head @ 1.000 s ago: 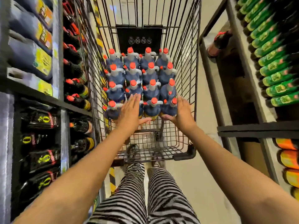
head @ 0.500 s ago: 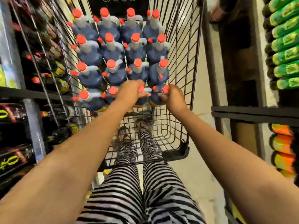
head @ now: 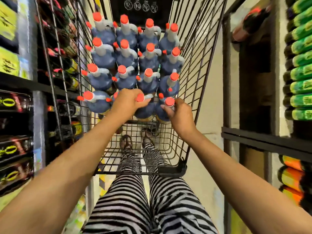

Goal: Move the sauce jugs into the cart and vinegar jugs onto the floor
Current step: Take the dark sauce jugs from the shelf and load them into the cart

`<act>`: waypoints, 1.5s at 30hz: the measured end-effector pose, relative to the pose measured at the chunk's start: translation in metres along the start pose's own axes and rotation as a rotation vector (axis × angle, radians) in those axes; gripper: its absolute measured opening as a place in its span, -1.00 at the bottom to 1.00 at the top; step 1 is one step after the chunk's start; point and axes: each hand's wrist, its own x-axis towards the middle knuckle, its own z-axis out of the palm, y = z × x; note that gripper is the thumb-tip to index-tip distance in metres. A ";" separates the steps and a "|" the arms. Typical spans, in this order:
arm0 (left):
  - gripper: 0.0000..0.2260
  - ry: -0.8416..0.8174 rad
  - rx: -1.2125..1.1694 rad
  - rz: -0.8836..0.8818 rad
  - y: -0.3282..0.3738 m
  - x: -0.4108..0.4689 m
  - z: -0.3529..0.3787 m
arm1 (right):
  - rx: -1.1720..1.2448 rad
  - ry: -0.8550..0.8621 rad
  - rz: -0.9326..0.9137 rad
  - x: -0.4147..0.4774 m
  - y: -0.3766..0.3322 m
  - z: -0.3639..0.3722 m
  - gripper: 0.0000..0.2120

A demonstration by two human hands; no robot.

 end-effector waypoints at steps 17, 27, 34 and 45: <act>-0.90 0.988 -0.357 -0.102 0.082 -0.265 -0.228 | 0.282 -0.262 -0.664 -0.152 -0.231 -0.086 -0.84; -0.85 1.480 -0.233 -0.050 0.106 -0.467 -0.315 | 0.459 -0.459 -1.016 -0.288 -0.348 -0.071 -0.67; -0.83 1.722 -0.027 -0.095 0.102 -0.564 -0.344 | 0.638 -0.646 -1.135 -0.363 -0.411 -0.034 -0.69; -0.72 2.003 0.141 -0.103 0.081 -0.609 -0.378 | 0.898 -0.704 -1.283 -0.428 -0.480 0.023 -0.50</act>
